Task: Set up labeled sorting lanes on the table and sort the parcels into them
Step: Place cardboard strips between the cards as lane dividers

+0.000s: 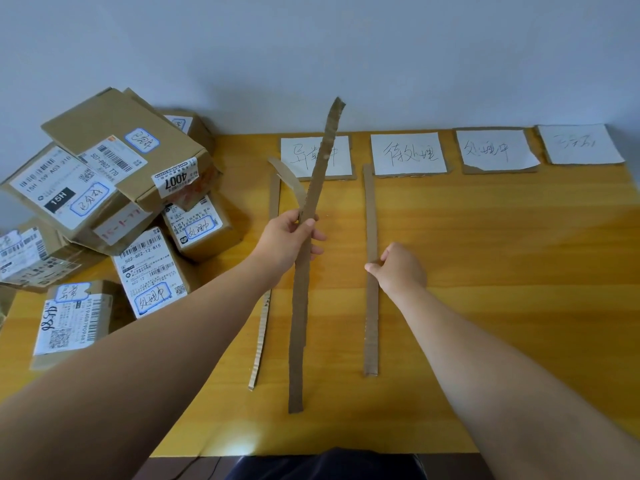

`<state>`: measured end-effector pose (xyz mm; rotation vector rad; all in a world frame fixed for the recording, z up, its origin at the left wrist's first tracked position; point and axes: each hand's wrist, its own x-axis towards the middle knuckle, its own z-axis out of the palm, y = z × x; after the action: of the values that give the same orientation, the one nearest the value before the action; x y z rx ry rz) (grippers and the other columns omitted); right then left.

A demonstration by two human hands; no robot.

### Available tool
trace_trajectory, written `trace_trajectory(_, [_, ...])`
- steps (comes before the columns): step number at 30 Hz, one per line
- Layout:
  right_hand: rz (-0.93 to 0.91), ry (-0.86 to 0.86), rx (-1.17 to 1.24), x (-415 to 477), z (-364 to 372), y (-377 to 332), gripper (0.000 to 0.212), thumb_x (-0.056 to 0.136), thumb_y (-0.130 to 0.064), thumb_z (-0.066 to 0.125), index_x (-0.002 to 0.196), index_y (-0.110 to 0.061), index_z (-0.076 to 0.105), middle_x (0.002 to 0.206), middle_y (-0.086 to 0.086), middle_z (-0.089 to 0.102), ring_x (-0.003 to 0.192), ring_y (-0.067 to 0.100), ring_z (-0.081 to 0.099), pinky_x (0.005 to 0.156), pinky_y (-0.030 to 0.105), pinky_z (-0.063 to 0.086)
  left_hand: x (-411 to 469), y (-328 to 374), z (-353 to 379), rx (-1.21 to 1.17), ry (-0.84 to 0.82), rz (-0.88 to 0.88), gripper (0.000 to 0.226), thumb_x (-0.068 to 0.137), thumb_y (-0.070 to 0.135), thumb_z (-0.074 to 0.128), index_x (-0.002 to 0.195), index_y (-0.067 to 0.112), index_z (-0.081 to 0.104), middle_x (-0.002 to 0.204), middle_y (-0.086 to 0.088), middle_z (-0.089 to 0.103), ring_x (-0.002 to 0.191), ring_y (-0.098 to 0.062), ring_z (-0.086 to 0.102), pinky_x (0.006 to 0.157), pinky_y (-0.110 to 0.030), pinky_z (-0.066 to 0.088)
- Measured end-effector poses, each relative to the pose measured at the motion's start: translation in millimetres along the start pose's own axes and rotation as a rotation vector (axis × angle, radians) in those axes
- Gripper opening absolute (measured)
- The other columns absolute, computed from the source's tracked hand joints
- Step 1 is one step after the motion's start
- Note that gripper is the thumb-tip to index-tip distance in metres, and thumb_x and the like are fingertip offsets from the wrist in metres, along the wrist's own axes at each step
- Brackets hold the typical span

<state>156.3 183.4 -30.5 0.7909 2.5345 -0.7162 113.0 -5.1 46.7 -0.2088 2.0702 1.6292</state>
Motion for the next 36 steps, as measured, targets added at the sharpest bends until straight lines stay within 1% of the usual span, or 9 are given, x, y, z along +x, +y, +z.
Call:
trace_trajectory(8, [-0.107,0.022,0.243,-11,-26,-16,0.026,0.095,-0.037,0.055,0.108,-0.015,0.053,0.093,-0.004,0.054,0.079,0.014,0.051,0.064,0.027,0.041,-5,12,-6,0.02,0.015,0.041,0.016,0.1,0.023,0.049,0.106,0.016,0.061,0.09,-0.001,0.069,0.072,-0.015,0.063,0.08,-0.033,0.053])
trace_trajectory(12, [-0.127,0.035,0.393,-15,-38,-25,0.016,0.093,-0.033,0.058,0.097,-0.017,0.056,0.095,0.002,0.065,0.085,0.017,0.06,0.061,0.024,0.041,-5,17,-10,0.063,0.084,0.065,0.017,0.098,0.025,0.052,0.107,0.018,0.065,0.083,0.003,0.058,0.076,-0.012,0.055,0.069,-0.025,0.049])
trace_trajectory(16, [-0.161,0.041,0.491,-20,-47,-34,0.014,0.092,-0.031,0.06,0.093,-0.017,0.057,0.085,0.001,0.066,0.08,0.017,0.062,0.073,0.032,0.053,-1,25,-10,-0.019,0.129,0.077,0.019,0.096,0.026,0.055,0.108,0.016,0.065,0.08,0.005,0.057,0.075,-0.011,0.054,0.063,-0.022,0.043])
trace_trajectory(20, [-0.225,0.004,0.633,-30,-59,-38,0.013,0.092,-0.028,0.062,0.089,-0.016,0.058,0.079,0.001,0.065,0.072,0.016,0.059,0.08,0.039,0.054,-5,37,-2,-0.094,0.154,0.113,0.018,0.092,0.026,0.061,0.104,0.014,0.066,0.082,0.005,0.064,0.077,-0.01,0.058,0.067,-0.021,0.045])
trace_trajectory(25, [-0.321,0.003,0.706,-44,-80,-37,0.012,0.09,-0.03,0.064,0.085,-0.022,0.057,0.089,-0.007,0.059,0.095,0.015,0.059,0.088,0.033,0.051,-9,66,13,-0.06,0.209,0.169,0.009,0.089,0.031,0.064,0.091,0.023,0.066,0.102,-0.005,0.07,0.092,-0.018,0.064,0.081,-0.032,0.053])
trace_trajectory(29, [-0.409,-0.092,0.862,-53,-108,-38,0.01,0.093,-0.028,0.061,0.092,-0.019,0.062,0.087,-0.007,0.061,0.087,0.011,0.059,0.076,0.026,0.052,-15,91,39,0.063,0.192,0.292,0.021,0.088,0.034,0.065,0.09,0.013,0.065,0.089,-0.009,0.066,0.076,-0.017,0.057,0.068,-0.031,0.05])
trace_trajectory(31, [-0.456,-0.144,0.914,-56,-120,-35,0.014,0.097,-0.026,0.056,0.093,-0.015,0.063,0.081,-0.002,0.061,0.078,0.013,0.057,0.07,0.025,0.05,-20,99,59,0.091,0.167,0.345,0.026,0.088,0.033,0.066,0.095,0.007,0.065,0.084,-0.005,0.064,0.075,-0.017,0.058,0.069,-0.033,0.05])
trace_trajectory(34, [-0.489,-0.156,0.93,-58,-134,-21,0.017,0.099,-0.02,0.051,0.089,-0.012,0.062,0.079,0.006,0.061,0.072,0.018,0.055,0.066,0.026,0.05,-24,105,92,0.101,0.125,0.365,0.019,0.089,0.03,0.065,0.094,0.012,0.063,0.085,-0.007,0.064,0.079,-0.019,0.061,0.072,-0.035,0.053])
trace_trajectory(36, [-0.484,-0.145,0.966,-54,-143,-5,0.014,0.098,-0.016,0.053,0.094,-0.006,0.062,0.08,0.006,0.063,0.07,0.018,0.058,0.065,0.024,0.051,-26,108,115,0.057,0.113,0.333,0.015,0.091,0.03,0.061,0.088,0.015,0.06,0.082,-0.011,0.062,0.071,-0.019,0.059,0.063,-0.035,0.052])
